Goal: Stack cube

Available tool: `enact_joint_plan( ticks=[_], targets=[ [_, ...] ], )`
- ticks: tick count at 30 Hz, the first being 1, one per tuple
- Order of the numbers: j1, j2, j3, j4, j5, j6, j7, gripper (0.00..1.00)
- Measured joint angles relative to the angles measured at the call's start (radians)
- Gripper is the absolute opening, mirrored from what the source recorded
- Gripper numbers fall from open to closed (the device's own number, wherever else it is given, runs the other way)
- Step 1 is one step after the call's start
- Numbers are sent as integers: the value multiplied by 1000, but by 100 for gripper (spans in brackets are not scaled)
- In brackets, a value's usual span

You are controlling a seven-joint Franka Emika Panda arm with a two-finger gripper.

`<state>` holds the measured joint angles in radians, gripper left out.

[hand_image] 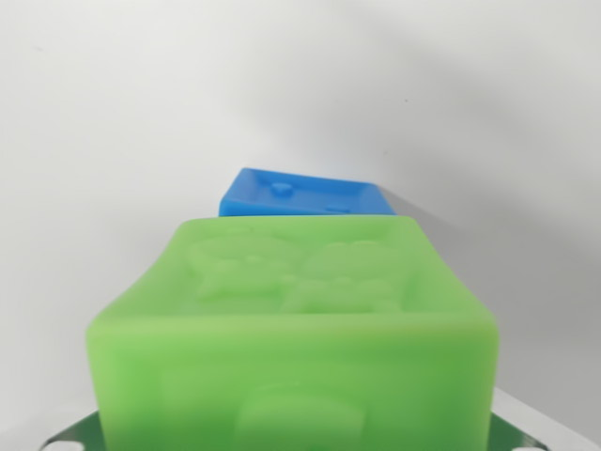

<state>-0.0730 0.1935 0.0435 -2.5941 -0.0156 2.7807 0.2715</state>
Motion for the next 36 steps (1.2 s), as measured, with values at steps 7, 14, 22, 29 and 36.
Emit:
enact_joint_plan(
  ticks=[7, 14, 22, 29, 36],
  targets=[
    [2, 30, -2, 3, -4, 28, 3, 0],
    [4, 51, -5, 5, -6, 46, 4, 0],
    [6, 60, -7, 7, -6, 54, 4, 100],
    [7, 60, -8, 7, -6, 54, 4, 100],
    [7, 60, -8, 8, -6, 54, 4, 100]
  ],
)
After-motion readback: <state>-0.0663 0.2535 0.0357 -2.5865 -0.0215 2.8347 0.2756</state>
